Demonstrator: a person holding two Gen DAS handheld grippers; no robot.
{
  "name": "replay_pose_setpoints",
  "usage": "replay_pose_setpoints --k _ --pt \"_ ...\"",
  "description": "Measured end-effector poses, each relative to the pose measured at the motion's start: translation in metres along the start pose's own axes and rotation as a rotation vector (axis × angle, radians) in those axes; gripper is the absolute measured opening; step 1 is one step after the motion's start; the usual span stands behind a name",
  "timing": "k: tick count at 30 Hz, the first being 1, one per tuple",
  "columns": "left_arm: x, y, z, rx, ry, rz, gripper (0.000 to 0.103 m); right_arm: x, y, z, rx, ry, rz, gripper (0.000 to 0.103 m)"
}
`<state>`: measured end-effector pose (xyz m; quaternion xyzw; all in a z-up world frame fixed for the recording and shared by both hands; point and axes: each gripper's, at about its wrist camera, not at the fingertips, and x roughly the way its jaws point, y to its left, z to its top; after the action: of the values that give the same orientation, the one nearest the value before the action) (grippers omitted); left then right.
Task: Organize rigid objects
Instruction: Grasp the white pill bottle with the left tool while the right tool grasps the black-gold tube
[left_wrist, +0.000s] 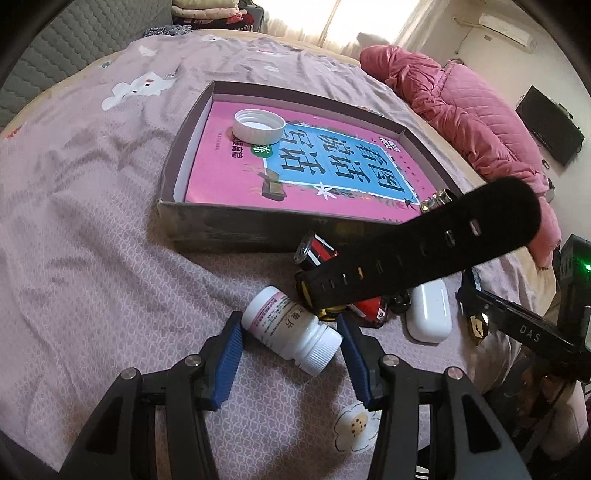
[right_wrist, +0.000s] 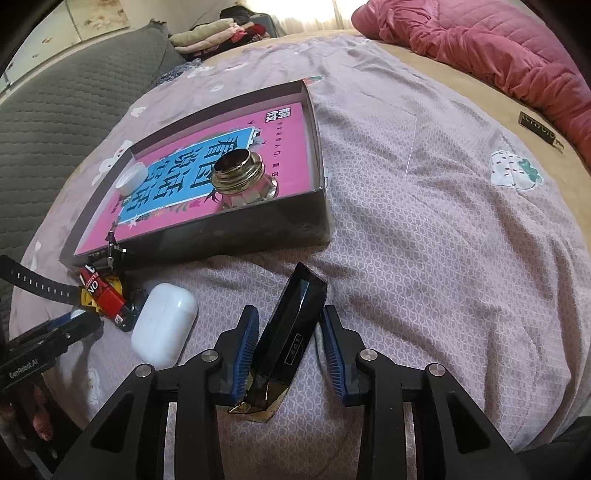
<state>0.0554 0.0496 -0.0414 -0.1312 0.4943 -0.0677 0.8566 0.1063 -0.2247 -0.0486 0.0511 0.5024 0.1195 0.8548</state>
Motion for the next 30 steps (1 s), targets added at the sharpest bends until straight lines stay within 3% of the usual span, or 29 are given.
replay_pose_setpoints --k 13,20,30 --pt "-0.021 0.003 -0.002 -0.001 -0.053 -0.006 0.051 -0.007 0.0 -0.003 -0.001 -0.009 0.026 0.031" --pt "-0.032 0.004 -0.002 -0.005 -0.095 0.012 0.051 -0.014 0.004 -0.005 -0.022 -0.019 0.068 0.024" --pt "-0.048 0.001 0.002 0.022 -0.176 0.052 0.051 -0.028 0.01 -0.003 -0.056 -0.079 0.107 0.023"
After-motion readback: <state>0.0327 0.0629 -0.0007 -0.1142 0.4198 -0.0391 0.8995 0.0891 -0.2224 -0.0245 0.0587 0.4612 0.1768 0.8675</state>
